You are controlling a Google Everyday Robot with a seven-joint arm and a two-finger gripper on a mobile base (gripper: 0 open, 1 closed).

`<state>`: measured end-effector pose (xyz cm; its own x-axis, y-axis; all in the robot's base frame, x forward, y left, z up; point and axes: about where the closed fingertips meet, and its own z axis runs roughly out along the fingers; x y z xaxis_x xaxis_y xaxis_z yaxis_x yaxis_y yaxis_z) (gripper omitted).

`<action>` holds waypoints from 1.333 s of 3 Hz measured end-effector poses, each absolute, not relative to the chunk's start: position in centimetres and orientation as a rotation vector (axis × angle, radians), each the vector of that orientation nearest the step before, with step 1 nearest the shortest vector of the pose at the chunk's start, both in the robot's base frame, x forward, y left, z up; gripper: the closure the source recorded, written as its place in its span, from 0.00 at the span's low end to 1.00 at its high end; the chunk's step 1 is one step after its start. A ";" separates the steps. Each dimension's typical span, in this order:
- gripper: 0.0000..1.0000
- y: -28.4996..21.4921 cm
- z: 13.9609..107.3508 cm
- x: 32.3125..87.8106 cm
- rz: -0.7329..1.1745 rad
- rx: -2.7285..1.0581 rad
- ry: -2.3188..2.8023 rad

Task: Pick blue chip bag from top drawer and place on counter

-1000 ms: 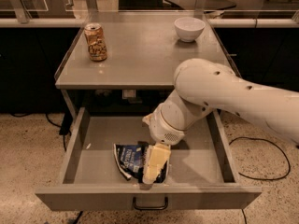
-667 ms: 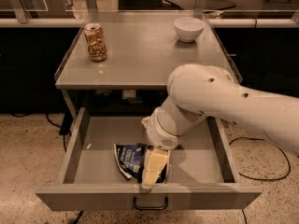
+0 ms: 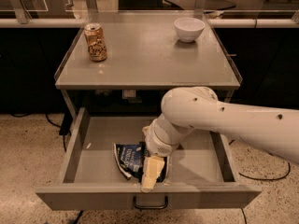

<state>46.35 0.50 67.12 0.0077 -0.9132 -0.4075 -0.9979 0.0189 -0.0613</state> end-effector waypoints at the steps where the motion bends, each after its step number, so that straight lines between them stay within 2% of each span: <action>1: 0.00 0.5 67.2 46.3 0.352 -1.958 1.969; 3: 0.00 0.8 73.2 48.0 0.310 -2.016 1.927; 4: 0.00 1.1 72.7 48.7 0.332 -2.035 1.915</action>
Offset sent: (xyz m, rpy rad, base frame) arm 0.0214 0.0022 0.0801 -0.0528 -0.0447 0.0493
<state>48.71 1.08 72.69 0.0711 -0.9203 -0.3846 -0.9961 -0.0452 -0.0760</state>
